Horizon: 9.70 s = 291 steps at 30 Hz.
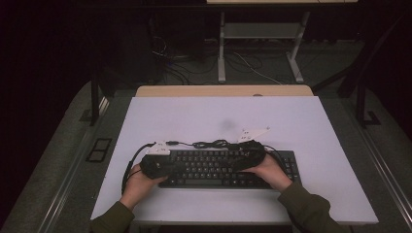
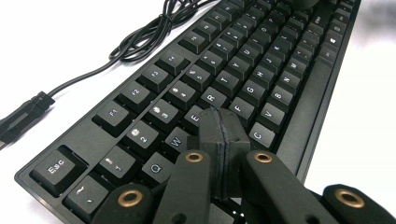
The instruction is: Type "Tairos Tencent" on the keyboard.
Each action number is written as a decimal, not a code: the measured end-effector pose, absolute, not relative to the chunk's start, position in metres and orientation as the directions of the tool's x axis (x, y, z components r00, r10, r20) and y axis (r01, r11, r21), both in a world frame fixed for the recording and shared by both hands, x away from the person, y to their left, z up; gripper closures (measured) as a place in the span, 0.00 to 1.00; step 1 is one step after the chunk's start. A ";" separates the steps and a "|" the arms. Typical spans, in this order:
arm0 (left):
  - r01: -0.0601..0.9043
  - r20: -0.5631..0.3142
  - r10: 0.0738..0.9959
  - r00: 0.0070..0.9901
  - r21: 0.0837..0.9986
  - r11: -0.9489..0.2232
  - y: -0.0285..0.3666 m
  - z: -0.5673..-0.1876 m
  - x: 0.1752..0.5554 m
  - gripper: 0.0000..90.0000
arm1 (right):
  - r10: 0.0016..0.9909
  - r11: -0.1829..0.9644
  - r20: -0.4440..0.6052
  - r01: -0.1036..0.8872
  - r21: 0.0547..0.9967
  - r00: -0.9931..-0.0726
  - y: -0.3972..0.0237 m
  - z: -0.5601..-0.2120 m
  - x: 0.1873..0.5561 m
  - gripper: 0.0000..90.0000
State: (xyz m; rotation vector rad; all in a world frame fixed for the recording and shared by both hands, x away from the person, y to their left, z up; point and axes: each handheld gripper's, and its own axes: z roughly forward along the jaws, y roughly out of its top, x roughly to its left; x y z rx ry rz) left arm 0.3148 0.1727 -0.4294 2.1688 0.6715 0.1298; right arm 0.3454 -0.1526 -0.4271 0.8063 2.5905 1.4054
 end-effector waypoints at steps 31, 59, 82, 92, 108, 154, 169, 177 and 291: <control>0.366 -0.155 0.396 0.905 0.759 -0.539 0.148 -0.424 0.302 0.99 | 0.488 0.431 0.171 0.407 0.805 -0.856 -0.153 -0.426 0.345 0.32; 0.341 -0.159 0.338 0.928 0.728 -0.594 0.129 -0.434 0.298 0.99 | 0.488 0.428 0.172 0.406 0.807 -0.856 -0.154 -0.425 0.345 0.32; 0.349 -0.160 0.352 0.922 0.733 -0.584 0.131 -0.432 0.298 0.99 | 0.489 0.426 0.174 0.408 0.808 -0.855 -0.154 -0.425 0.345 0.32; 0.347 -0.157 0.353 0.922 0.739 -0.577 0.132 -0.430 0.297 0.99 | 0.489 0.426 0.173 0.407 0.808 -0.855 -0.154 -0.425 0.345 0.32; 0.358 -0.144 0.404 0.904 0.770 -0.527 0.139 -0.423 0.304 0.86 | 0.489 0.423 0.175 0.408 0.809 -0.855 -0.155 -0.424 0.344 0.32; 0.394 -0.125 0.515 0.848 0.799 -0.454 0.141 -0.427 0.321 0.25 | 0.422 0.492 0.227 0.432 0.756 -0.878 -0.204 -0.425 0.309 0.99; 0.393 -0.125 0.518 0.846 0.802 -0.450 0.140 -0.427 0.321 0.25 | 0.438 0.542 0.204 0.438 0.717 -0.876 -0.207 -0.437 0.306 0.99; 0.392 -0.124 0.521 0.845 0.805 -0.445 0.138 -0.427 0.323 0.27 | 0.439 0.550 0.200 0.438 0.711 -0.876 -0.206 -0.439 0.306 0.99; 0.407 -0.139 0.508 0.850 0.786 -0.465 0.153 -0.426 0.317 0.34 | 0.494 0.409 0.221 0.449 0.794 -0.841 -0.196 -0.423 0.329 0.41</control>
